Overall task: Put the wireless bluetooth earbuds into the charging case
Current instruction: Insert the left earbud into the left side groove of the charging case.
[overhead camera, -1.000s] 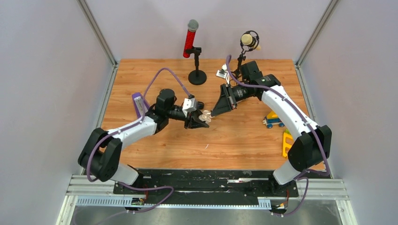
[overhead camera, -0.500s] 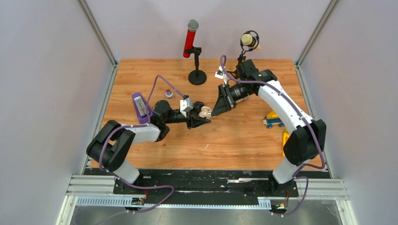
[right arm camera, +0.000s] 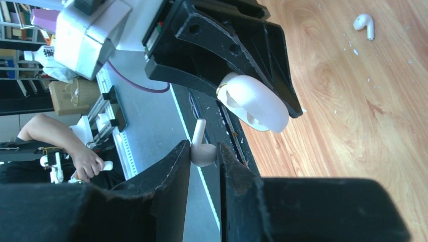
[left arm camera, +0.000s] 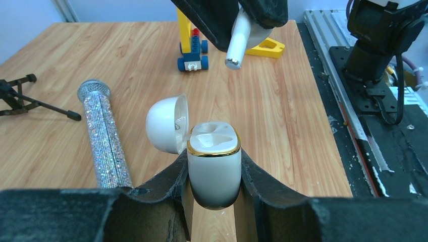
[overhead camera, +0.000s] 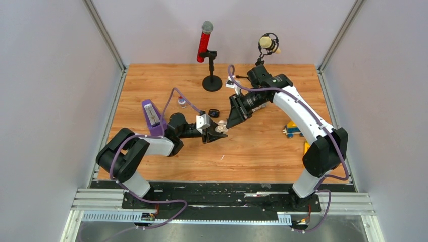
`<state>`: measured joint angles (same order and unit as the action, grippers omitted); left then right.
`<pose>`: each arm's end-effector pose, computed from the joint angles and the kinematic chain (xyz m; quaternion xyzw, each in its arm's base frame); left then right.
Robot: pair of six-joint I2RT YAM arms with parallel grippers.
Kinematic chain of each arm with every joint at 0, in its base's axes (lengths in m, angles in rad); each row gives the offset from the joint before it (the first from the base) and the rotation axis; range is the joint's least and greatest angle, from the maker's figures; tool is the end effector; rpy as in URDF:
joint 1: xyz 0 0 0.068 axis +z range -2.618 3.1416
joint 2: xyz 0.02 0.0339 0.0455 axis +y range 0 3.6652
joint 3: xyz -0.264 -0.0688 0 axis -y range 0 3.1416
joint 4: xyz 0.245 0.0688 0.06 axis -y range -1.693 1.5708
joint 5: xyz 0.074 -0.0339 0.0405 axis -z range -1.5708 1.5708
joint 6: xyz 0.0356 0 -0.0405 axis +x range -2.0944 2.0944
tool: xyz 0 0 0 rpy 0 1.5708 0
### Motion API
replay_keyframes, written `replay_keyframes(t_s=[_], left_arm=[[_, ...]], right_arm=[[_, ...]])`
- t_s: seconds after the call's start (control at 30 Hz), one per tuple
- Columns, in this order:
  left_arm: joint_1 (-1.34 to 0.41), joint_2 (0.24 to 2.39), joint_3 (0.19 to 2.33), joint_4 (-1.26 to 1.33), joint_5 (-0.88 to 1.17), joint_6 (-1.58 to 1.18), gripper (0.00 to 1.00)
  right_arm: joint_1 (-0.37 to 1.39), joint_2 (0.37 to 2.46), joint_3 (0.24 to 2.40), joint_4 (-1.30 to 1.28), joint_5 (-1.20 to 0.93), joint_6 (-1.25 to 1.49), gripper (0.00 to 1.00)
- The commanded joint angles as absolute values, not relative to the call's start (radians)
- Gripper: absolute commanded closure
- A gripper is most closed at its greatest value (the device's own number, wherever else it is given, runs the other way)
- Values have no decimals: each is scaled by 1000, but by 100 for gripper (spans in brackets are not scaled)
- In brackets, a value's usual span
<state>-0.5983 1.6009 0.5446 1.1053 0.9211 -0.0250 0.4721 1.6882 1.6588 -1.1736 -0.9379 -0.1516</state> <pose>0.2288 -0.1902 0.1983 0.4834 0.5015 -0.4906 0.5235 0.2824 0.1764 0.3398 -0.3477 0.8093 0.4647 0.0901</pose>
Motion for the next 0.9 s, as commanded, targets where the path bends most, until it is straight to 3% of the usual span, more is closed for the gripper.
replay_keyframes(t_s=[0.0, 0.87], left_arm=[[-605, 1604, 538, 1189, 899, 40, 100], [-633, 1603, 527, 1156, 855, 116, 100]], right_arm=[[480, 1665, 1656, -1172, -899, -144, 76], [550, 1706, 1678, -1139, -781, -116, 76]])
